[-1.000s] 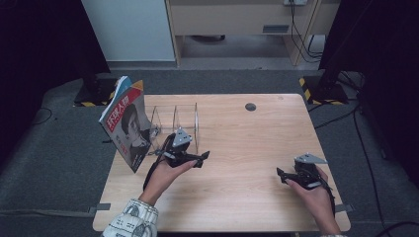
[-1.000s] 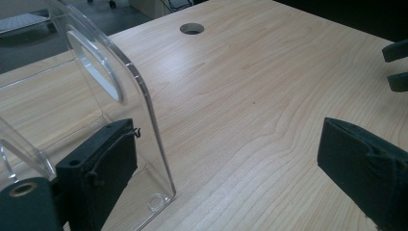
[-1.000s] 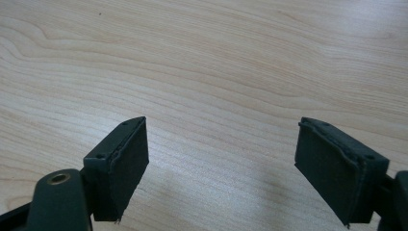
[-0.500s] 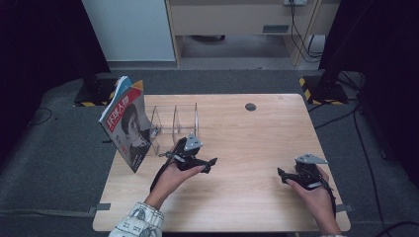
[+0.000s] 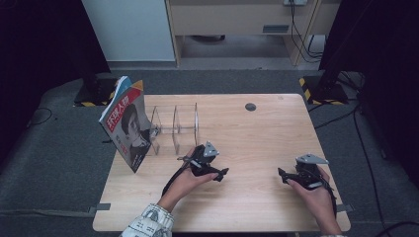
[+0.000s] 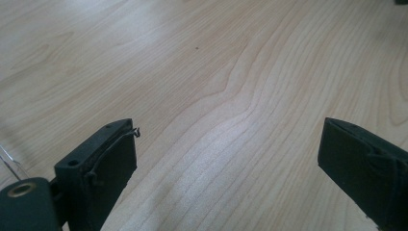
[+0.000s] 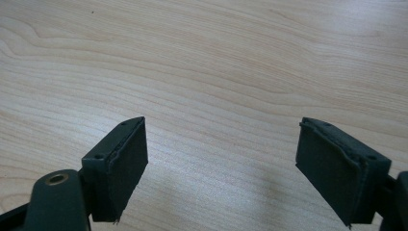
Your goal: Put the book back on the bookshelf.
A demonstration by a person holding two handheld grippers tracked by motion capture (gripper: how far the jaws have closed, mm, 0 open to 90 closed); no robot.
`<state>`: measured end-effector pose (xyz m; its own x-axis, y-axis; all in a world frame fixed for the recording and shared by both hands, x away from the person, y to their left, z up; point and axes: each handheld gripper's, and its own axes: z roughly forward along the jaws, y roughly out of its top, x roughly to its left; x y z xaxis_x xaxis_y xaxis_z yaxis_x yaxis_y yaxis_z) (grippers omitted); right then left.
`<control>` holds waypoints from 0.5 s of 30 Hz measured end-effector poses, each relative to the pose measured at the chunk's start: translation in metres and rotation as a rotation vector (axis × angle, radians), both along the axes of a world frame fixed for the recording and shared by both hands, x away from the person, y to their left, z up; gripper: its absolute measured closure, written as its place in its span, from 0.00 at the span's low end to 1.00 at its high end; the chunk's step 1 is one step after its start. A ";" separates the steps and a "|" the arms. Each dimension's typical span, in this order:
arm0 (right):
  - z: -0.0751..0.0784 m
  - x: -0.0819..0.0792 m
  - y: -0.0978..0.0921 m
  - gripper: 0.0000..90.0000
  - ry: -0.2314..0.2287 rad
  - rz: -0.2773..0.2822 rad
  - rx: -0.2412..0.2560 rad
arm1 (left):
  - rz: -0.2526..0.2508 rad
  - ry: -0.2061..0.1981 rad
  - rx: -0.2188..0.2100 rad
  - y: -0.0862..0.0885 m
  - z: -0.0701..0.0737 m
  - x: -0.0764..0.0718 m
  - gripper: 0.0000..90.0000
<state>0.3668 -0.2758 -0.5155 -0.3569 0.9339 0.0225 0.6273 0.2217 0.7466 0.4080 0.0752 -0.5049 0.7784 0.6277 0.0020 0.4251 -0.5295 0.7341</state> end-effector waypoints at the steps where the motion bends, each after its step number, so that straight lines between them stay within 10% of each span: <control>1: 0.000 0.000 0.000 0.21 0.001 0.000 0.000 | 0.002 -0.002 0.003 -0.001 -0.001 0.000 0.06; 15: 0.000 0.000 -0.001 0.21 0.002 -0.001 -0.001 | 0.015 0.038 0.036 -0.013 -0.024 0.009 0.06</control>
<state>0.3663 -0.2769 -0.5156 -0.3561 0.9342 0.0221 0.6286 0.2220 0.7453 0.4172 0.0621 -0.5287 0.7691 0.6391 -0.0044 0.4602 -0.5490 0.6977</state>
